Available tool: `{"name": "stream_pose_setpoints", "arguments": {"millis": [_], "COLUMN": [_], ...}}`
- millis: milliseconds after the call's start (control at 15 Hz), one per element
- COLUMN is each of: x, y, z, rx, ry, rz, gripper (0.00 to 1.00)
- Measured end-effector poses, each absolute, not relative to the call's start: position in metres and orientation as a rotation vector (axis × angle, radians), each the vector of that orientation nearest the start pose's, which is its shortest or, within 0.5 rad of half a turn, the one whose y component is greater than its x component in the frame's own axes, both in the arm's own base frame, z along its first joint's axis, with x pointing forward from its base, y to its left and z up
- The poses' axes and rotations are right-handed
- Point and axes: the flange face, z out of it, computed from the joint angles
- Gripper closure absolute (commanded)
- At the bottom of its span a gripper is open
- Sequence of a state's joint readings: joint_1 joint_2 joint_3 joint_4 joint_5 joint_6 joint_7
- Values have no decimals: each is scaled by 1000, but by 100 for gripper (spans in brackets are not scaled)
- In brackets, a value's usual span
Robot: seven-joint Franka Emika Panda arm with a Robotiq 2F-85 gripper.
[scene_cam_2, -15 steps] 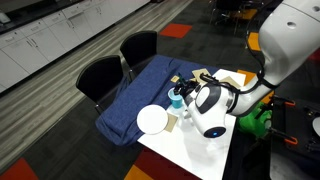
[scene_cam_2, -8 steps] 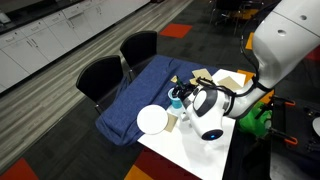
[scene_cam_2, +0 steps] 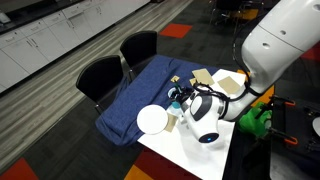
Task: Put the green pen in the blue cup
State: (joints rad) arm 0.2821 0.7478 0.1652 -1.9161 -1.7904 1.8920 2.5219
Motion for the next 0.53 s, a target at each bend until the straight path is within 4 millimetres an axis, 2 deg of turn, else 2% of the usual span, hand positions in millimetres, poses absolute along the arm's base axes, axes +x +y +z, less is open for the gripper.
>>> {"name": "stream_pose_setpoints", "arguments": {"millis": [400,467,533], "x": [571,572,573], "y": [190,190,189], "z": [83,80,77], "rx": [2034,2034,2034], "ry": [-754,-755,-756], "rz": [1432,1429,1425], "gripper": [95,57,56]}}
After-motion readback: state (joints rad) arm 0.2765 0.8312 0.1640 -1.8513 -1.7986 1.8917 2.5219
